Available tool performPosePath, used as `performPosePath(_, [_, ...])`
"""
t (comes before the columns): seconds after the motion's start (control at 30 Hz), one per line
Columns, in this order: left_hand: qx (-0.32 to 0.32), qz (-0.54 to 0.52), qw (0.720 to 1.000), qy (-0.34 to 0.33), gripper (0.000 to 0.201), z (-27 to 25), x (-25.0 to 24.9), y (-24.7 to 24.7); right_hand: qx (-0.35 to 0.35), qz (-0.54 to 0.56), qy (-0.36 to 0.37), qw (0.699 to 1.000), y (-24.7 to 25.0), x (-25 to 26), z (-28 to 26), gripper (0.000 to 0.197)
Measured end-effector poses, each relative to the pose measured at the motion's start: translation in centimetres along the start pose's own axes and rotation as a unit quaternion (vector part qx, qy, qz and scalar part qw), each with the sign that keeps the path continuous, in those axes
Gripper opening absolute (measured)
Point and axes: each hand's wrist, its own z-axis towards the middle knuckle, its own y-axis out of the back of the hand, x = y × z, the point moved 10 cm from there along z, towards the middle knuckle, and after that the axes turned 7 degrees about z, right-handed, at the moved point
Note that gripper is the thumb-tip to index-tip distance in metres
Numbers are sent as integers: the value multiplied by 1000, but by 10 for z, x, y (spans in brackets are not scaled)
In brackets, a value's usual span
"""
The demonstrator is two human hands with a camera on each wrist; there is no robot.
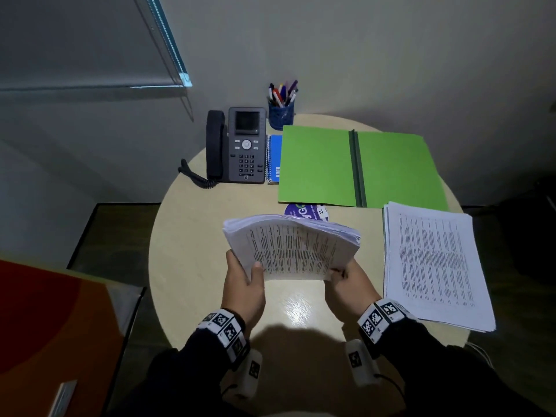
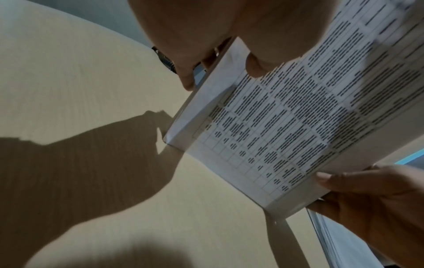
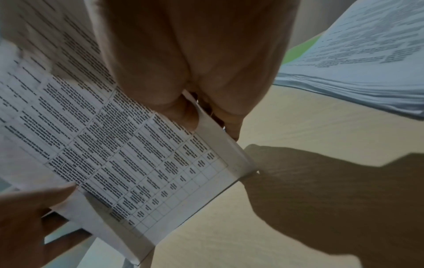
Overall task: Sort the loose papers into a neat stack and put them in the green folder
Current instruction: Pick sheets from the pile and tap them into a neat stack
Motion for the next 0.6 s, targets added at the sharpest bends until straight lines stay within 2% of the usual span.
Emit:
performPosePath(0.4, [24,53,998,17,16,4,20,-17,-25,21,-18,999,-14,-8,4,41])
performPosePath(0.47, [34,68,997,15,18,5,23,-16,-35,19,-27,999,-15,-7,1,38])
performPosePath(0.6, [72,88,992,49,44,7,36,-16,-54,1,-34,998,-17,-16,3,39])
